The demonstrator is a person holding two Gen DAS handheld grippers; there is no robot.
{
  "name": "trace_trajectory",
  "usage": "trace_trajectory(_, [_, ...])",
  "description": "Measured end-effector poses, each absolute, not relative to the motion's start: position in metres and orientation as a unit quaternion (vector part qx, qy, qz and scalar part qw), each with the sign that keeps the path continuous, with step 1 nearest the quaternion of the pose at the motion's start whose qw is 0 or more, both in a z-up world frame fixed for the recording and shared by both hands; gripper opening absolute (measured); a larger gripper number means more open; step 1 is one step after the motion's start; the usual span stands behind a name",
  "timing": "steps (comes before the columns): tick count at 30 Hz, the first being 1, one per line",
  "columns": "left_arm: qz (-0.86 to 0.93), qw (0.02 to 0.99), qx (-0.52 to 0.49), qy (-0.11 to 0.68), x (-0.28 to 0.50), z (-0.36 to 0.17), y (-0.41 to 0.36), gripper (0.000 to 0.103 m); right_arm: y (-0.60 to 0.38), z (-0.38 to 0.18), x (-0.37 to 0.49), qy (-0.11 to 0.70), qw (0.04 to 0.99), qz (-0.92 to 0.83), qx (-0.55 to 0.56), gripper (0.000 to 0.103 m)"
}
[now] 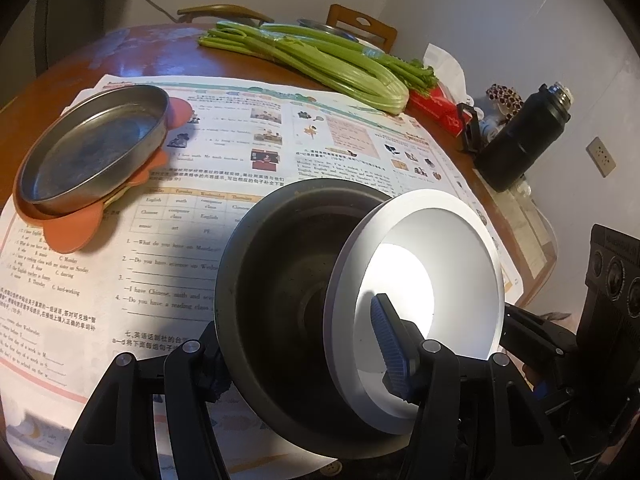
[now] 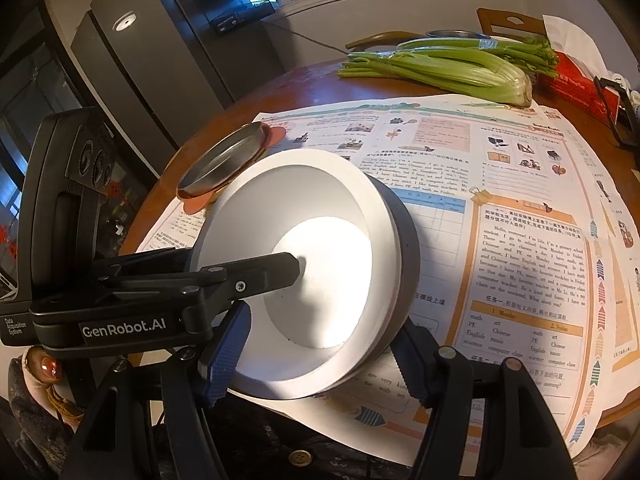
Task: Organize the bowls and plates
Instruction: 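Lift the steel bowl with nested white bowls using the left tool, then carry the steel bowl stack with the left tool over the silver tray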
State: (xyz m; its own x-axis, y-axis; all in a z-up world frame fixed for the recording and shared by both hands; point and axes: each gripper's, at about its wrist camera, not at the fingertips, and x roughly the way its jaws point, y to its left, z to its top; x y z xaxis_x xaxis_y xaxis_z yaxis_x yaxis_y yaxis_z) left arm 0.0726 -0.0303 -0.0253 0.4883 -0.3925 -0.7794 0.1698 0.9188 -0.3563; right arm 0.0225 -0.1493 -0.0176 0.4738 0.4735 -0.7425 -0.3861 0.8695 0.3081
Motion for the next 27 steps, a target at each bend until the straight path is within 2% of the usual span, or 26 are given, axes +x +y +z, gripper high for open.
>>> trace_trajectory(27, [-0.127,0.873,-0.157,0.444,0.053,-0.016,0.040,0.062,-0.081,-0.005,0.027,0.443,0.848,0.290,-0.001,0.069])
